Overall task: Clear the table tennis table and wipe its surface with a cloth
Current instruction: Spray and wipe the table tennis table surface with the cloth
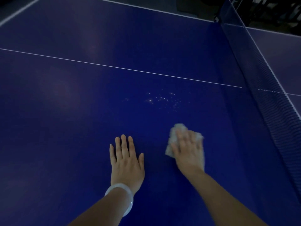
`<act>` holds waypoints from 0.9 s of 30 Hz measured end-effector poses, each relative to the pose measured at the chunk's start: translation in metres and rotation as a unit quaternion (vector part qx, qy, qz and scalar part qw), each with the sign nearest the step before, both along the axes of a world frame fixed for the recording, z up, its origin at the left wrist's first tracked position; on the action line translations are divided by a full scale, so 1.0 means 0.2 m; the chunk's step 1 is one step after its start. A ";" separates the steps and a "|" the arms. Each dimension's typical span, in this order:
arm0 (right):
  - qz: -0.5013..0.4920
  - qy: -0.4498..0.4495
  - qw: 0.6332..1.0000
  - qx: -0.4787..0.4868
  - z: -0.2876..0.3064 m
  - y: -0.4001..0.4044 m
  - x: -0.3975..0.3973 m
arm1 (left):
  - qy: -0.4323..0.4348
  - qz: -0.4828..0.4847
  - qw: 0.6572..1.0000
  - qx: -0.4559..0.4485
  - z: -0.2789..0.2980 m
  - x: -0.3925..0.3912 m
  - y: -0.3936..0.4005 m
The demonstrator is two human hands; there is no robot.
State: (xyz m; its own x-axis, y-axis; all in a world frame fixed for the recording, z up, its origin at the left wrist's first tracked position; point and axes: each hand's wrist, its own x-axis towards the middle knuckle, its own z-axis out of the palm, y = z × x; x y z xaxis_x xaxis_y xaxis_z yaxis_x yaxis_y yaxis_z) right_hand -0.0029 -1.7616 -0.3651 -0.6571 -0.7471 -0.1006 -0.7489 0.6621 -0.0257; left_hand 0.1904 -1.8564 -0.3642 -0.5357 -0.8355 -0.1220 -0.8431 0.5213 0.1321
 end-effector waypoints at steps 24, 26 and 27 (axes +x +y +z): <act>-0.201 -0.103 0.974 0.012 0.04 -0.22 -0.81 | 0.013 0.113 0.993 -0.035 -0.02 0.04 -0.51; -0.260 -0.109 0.959 0.008 0.06 -0.35 -0.85 | 0.008 0.114 0.993 -0.032 -0.02 0.04 -0.52; -0.248 -0.088 0.965 0.016 0.07 -0.42 -0.83 | 0.005 0.114 0.993 -0.031 -0.02 0.04 -0.51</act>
State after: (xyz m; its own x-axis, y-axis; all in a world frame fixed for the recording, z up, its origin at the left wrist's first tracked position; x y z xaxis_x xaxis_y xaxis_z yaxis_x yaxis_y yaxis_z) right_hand -0.1684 -1.8462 -0.3515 -0.9038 -0.3394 -0.2607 -0.3255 0.9407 -0.0962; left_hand 0.1979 -1.9591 -0.3673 -0.3322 -0.9412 -0.0617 -0.9391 0.3239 0.1144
